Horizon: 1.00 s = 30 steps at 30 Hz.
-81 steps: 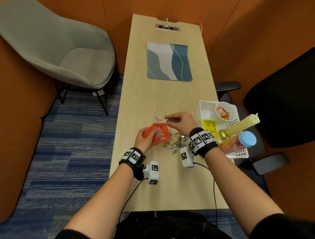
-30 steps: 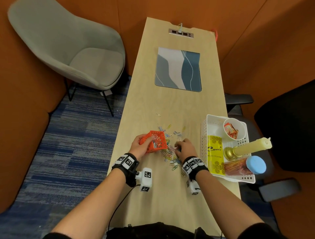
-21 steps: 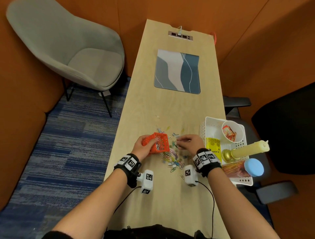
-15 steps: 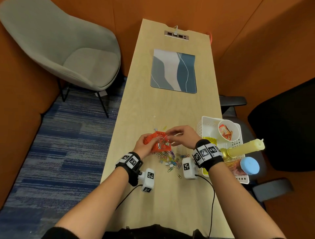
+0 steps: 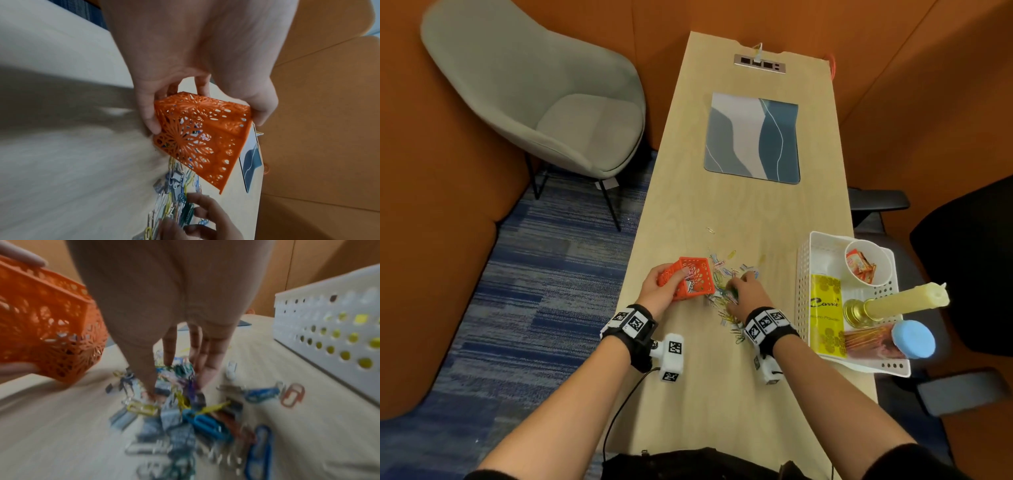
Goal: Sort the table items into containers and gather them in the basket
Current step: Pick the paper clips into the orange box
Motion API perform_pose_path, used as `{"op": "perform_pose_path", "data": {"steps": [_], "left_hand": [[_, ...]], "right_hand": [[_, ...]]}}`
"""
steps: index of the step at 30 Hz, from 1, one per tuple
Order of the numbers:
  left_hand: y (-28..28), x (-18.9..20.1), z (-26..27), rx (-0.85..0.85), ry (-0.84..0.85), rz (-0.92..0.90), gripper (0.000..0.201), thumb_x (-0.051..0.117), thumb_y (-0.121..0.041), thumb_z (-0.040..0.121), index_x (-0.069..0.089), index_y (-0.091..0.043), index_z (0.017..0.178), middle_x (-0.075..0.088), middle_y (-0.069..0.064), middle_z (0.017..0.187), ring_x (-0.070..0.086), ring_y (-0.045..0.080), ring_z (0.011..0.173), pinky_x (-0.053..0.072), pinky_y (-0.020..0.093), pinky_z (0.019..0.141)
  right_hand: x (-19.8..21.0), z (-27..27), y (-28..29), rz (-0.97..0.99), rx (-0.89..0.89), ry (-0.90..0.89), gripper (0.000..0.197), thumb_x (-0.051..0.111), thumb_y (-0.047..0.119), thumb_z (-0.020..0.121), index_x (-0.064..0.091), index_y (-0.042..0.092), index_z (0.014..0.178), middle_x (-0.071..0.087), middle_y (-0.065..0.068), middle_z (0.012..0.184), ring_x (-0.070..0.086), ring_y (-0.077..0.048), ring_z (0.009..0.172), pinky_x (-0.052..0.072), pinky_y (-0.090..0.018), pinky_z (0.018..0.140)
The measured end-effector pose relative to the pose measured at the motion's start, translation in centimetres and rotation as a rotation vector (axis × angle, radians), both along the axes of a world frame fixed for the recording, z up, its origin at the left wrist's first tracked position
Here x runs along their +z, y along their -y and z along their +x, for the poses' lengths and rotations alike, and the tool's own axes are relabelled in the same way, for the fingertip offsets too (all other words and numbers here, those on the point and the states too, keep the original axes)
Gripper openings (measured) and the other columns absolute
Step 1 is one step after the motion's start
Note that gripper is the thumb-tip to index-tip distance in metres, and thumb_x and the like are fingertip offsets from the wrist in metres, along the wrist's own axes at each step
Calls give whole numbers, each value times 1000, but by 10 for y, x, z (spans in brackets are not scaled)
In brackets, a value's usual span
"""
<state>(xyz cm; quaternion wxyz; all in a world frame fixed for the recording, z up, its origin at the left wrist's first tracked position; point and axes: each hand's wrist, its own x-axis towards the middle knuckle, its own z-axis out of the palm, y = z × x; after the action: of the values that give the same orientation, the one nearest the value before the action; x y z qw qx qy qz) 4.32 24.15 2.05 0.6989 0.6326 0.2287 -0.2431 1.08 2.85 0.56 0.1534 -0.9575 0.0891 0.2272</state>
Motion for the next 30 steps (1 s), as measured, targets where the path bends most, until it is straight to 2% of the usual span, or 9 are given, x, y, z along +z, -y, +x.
{"op": "perform_pose_path", "data": {"steps": [5,8,9,12,16,19,23,28,30], "left_hand": [[-7,-3,-4,15,0,17,46,76,-32,88,58,-19,128,67,8,118,67,20,101,56,32,83],[-3,-6,-6,-13,0,24,48,78,-37,85,59,-22,127,67,8,119,67,22,106,57,38,91],[-1,-6,-6,-30,0,23,49,78,-38,84,59,-23,126,67,8,120,68,22,106,57,39,93],[10,-6,-6,-72,20,23,49,79,-37,83,59,-22,125,67,6,118,68,20,105,57,34,89],[29,-2,-6,-117,20,36,48,79,-38,83,59,-22,124,67,4,116,67,16,95,56,29,75],[36,3,-5,-142,38,38,47,78,-39,85,57,-23,124,66,2,114,66,13,93,57,30,75],[23,-1,-2,-125,106,84,55,82,-40,81,58,-23,127,64,-3,118,64,12,105,55,31,93],[-8,-7,1,15,100,91,47,83,-34,81,61,-21,121,67,-2,114,65,10,100,52,26,90],[-19,-11,0,43,94,108,49,83,-38,79,62,-22,121,68,-1,115,66,11,101,53,29,93]], "right_hand": [[1,-2,9,87,-161,94,12,75,13,80,75,11,92,62,-7,100,60,-19,86,51,-27,83],[7,-4,23,328,-421,80,10,80,10,79,75,4,87,73,-7,83,64,-11,64,52,-12,62],[13,-5,26,433,-514,86,12,81,7,77,75,2,86,74,-10,83,67,-12,64,54,-12,61],[35,1,31,698,-632,148,15,82,2,75,76,-1,88,73,-20,91,73,-28,80,61,-35,79],[79,16,17,901,-446,91,13,79,2,78,75,1,91,72,-18,94,73,-23,77,61,-30,71],[92,27,11,798,-331,159,14,78,9,82,76,5,95,74,-12,92,73,-24,79,62,-36,68],[70,36,15,534,-401,280,10,73,3,82,76,11,88,73,-9,84,70,-25,71,62,-38,70],[25,27,-4,243,-153,26,17,78,13,76,75,14,93,68,1,79,59,-9,67,57,-28,74],[13,24,-15,158,-62,2,30,79,22,75,71,17,103,64,1,89,58,-12,76,54,-30,78]]}}
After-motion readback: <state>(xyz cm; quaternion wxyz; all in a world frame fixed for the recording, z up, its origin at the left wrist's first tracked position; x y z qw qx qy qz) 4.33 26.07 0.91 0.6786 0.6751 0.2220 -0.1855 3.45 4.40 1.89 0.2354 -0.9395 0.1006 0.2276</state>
